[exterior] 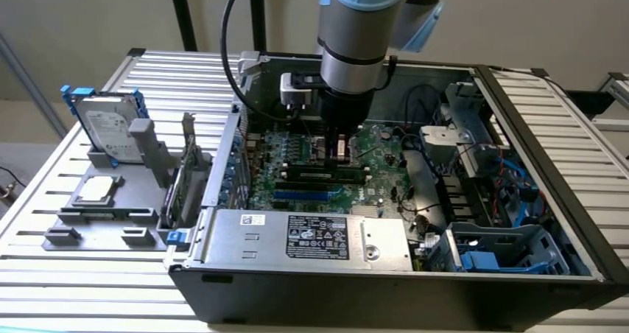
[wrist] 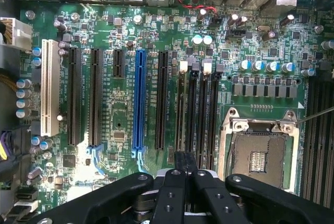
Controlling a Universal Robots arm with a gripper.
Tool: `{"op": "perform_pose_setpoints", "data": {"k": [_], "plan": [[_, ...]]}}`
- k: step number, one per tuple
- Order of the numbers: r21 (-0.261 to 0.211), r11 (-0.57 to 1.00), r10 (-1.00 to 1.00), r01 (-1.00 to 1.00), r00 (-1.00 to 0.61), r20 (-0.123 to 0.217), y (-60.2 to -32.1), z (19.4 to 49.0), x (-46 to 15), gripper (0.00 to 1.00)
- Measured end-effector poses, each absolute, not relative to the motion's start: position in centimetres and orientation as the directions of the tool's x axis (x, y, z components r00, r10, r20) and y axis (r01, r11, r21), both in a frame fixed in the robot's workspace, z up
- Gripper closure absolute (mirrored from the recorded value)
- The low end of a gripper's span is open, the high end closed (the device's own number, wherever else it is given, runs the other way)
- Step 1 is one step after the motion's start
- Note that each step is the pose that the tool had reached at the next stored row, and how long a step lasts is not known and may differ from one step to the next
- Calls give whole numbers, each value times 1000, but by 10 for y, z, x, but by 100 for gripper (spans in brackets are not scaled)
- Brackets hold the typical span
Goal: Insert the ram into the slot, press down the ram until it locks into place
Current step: 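Insert the ram into the slot, then press down the ram until it locks into place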
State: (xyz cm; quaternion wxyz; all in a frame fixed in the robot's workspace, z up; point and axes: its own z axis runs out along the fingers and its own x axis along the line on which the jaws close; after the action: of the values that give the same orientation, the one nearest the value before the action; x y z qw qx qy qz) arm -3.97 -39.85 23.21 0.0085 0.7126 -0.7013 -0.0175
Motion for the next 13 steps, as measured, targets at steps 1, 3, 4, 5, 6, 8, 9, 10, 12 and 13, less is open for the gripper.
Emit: {"op": "perform_pose_setpoints", "data": {"k": [1,3,4,5,6,8,9,10,12,13], "plan": [[37,-16,-1000,-999,16,-13,-398,232,-40,89],[37,-16,-1000,-999,16,-13,-398,232,-40,89],[37,-16,-1000,-999,16,-13,-398,232,-40,89],[37,-16,-1000,-999,16,-13,-398,232,-40,89],[37,-16,-1000,-999,16,-13,-398,232,-40,89],[37,-16,-1000,-999,16,-13,-398,232,-40,89],[37,-16,-1000,-999,16,-13,-398,232,-40,89],[37,-16,-1000,-999,16,-13,-398,232,-40,89],[37,-16,-1000,-999,16,-13,-398,232,-40,89],[37,-16,-1000,-999,16,-13,-398,232,-40,89]]}}
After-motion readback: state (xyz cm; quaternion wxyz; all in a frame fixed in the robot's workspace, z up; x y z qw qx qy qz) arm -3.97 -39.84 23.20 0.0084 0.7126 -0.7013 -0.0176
